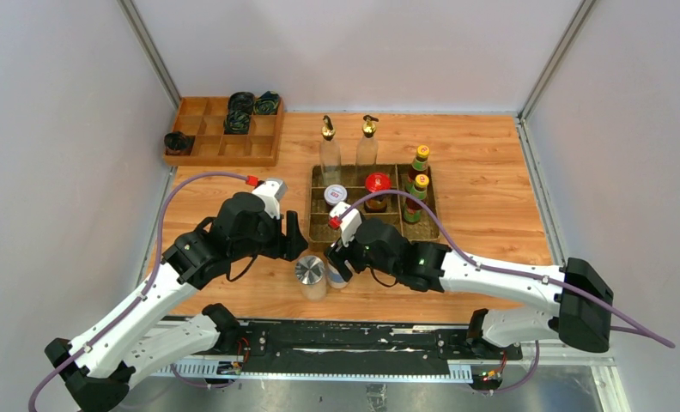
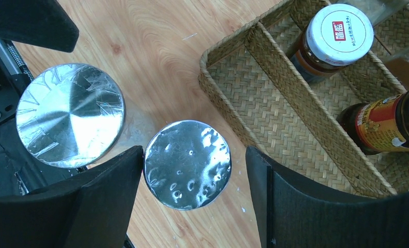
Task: Organize the condiment bottles
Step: Pick up the bottle from the center of the board.
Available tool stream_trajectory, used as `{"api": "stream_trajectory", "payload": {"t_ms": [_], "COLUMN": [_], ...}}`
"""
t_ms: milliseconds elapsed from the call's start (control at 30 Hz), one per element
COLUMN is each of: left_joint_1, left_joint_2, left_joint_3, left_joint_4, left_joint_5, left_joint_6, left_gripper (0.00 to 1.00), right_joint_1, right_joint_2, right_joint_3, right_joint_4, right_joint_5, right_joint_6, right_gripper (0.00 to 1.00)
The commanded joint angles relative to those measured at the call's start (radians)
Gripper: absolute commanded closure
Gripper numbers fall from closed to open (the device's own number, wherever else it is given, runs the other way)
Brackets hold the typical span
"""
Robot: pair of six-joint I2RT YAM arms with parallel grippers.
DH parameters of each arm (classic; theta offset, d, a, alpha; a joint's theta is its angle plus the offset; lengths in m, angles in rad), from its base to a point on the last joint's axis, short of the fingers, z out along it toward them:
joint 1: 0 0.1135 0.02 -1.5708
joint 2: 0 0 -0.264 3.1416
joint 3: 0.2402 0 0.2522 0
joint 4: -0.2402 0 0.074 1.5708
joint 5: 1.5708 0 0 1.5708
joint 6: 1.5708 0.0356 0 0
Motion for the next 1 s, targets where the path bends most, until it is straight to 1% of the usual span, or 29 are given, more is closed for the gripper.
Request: {"api": "stream_trajectory", "payload": {"t_ms": [0,300,500,733,967], "left_joint_1": [-0.006,-0.006,-0.006,-0.006,-0.006], "left_joint_2": [-0.011,-0.018,-0.026,-0.027,-0.02], "left_joint_3": [-0.008,-0.008,-0.008,0.0,0.004], "left_joint_4": [0.012,0.005,0.0,-0.003,-0.003], "left_joint_5": [0.01,0.008,0.009,0.009,0.01], "left_joint_6": [0.012,0.012,0.01,0.012,0.01], "left_gripper": [0.31,0.31,0.31,0.31,0.31], "right_joint_1": [-0.013,-0.013,-0.013,-0.012,-0.012], "right_joint_2": [0.013,0.032,0.021,-0.045,-0.136], "right_joint_3": [-0.012,0.002,0.027,0.061,0.118], "right_joint_4": [0.012,0.013,-0.034,-0.104,-0.202], "right_joint_5": [-0.016,-0.044,-0.01,0.065,0.133], "right_joint_6": [0.015,0.026,0.025,0.026,0.011], "right_gripper": [0.23,0.3,0.33,0.36,0.36]}}
